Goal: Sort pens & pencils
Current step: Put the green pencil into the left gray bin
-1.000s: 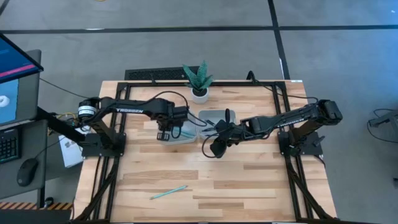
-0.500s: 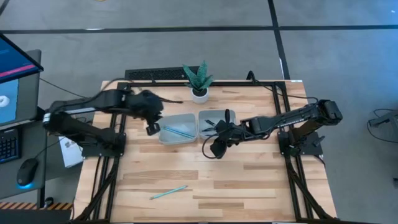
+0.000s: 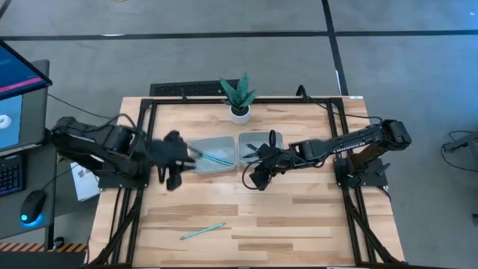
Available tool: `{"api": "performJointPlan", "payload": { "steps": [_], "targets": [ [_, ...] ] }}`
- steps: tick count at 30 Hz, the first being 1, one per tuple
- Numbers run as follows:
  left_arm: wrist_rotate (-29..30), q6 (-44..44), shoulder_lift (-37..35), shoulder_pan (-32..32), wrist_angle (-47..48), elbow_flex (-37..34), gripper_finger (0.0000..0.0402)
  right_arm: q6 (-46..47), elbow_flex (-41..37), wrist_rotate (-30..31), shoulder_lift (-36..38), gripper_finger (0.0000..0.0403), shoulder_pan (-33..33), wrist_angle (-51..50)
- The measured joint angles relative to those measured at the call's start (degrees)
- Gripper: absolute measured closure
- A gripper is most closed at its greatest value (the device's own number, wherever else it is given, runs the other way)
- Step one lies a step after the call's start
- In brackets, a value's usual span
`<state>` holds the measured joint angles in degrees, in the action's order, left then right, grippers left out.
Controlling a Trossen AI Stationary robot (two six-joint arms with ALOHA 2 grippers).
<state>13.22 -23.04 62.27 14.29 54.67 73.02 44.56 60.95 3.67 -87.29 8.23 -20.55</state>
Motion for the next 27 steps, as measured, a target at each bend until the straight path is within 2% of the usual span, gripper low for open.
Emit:
{"api": "performJointPlan", "payload": {
  "steps": [9,13,20,27],
  "targets": [
    [0.78,-14.40,6.92,14.87,0.38,-0.01,0.0213,-1.66,0.00,-0.86,0.00,0.0182,0.04,-0.81],
    [0.64,-23.82,11.57,20.34,0.26,-0.01,0.0180,-1.64,0.00,-0.84,0.00,0.0182,0.53,-2.59],
    [0.29,-38.40,20.06,28.53,0.62,-0.01,0.0166,-3.02,0.00,-0.86,0.00,0.0182,2.33,-3.46],
    [-4.27,-47.10,28.45,31.71,1.34,-0.01,0.0165,-3.02,0.00,-0.86,0.00,0.0182,2.64,-3.44]
  ]
}}
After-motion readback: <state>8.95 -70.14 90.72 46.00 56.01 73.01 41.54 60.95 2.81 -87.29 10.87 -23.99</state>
